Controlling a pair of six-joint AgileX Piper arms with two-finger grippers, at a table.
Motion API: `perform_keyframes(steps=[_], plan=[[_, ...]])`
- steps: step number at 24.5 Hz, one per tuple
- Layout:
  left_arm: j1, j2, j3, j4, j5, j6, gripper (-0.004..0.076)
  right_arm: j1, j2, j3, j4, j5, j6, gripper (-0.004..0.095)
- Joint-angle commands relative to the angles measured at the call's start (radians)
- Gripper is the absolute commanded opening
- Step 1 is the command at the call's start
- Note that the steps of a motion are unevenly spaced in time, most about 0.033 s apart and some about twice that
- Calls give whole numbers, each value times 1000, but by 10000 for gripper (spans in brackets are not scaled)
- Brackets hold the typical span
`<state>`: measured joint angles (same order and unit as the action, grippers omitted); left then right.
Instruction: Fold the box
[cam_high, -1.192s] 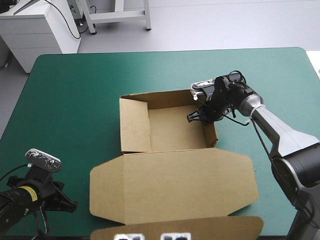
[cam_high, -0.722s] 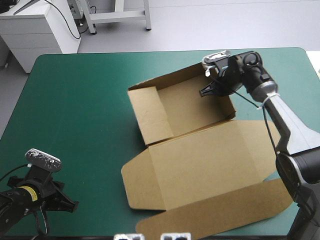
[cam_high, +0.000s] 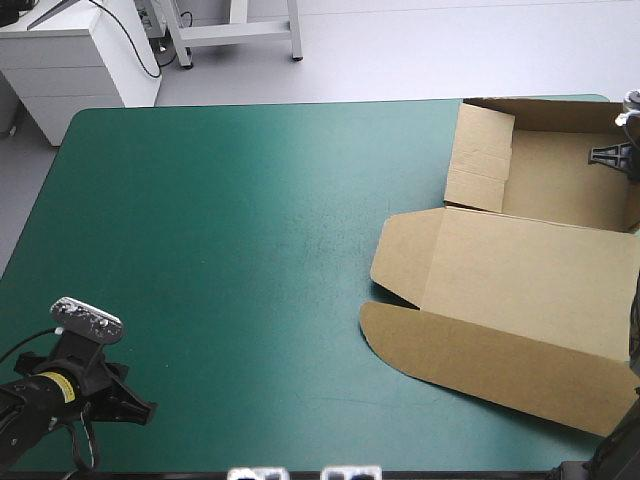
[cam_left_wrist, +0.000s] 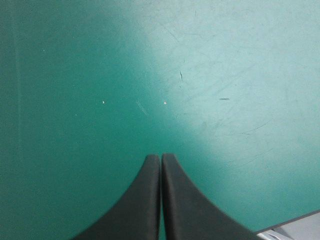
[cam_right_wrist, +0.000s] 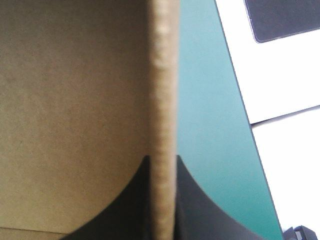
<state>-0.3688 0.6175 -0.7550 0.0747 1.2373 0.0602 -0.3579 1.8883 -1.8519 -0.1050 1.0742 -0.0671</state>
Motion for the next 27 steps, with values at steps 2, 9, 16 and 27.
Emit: perform_keyframes(steps=[2, 9, 16, 27], plan=[[-3, 0, -24, 6, -42, -10, -8, -59, -33, -34, 17, -64, 1, -19], [-3, 0, -24, 4, -42, -10, -8, -78, -27, -34, 16, -147, -6, 387], [-3, 0, -24, 4, -42, -10, -8, -78, -29, -34, 24, -152, 8, 932], [-3, 0, -24, 4, -54, -10, -8, -76, -101, -36, 223, -56, -57, 423]])
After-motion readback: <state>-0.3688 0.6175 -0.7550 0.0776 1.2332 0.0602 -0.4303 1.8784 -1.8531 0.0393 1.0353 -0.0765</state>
